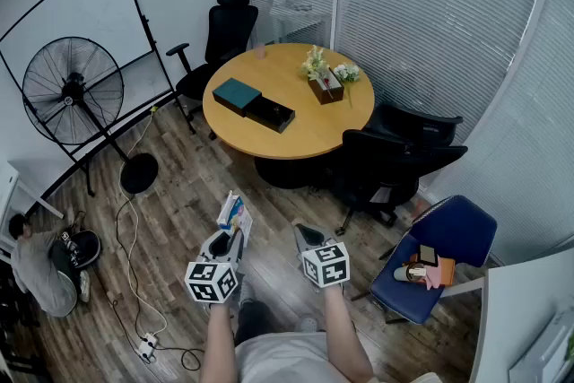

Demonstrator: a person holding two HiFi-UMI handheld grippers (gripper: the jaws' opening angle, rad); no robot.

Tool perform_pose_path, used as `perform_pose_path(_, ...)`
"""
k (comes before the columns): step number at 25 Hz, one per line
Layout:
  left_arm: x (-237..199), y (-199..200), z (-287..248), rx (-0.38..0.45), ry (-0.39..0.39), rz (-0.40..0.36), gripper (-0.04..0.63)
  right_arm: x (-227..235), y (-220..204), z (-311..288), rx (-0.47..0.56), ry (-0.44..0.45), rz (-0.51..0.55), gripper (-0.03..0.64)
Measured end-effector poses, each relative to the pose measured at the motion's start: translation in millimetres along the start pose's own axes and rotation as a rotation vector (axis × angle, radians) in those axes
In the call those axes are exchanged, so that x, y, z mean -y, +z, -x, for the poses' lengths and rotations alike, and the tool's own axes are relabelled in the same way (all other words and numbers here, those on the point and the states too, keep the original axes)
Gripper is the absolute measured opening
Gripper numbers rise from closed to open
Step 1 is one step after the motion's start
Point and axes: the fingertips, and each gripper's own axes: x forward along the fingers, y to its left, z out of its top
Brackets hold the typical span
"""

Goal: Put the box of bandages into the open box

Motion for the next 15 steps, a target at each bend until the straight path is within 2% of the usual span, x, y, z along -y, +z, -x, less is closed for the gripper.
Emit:
perform_pose_path(6,12,-6,-3,-0.002,0.012,-0.018,0.091,8,-4,14,0.0,0.01,-0.012,-0.004)
perform_pose_path(10,19,-15,-5,-0.013,0.007,-0.034,0.092,33,-6,24,0.028,-0.07,-0.069,-0.005)
perform_pose_path(12,17,-16,-9,-0.009,-0.008,-0.01,0.092,42,-11,26,0.016,-0.083,-0.106,-0.005)
perform_pose_path(15,9,-9,-20,0.019,-0.028,0.028,0.092,48,-13,21,0.001,-0.046,-0.127,-0.003)
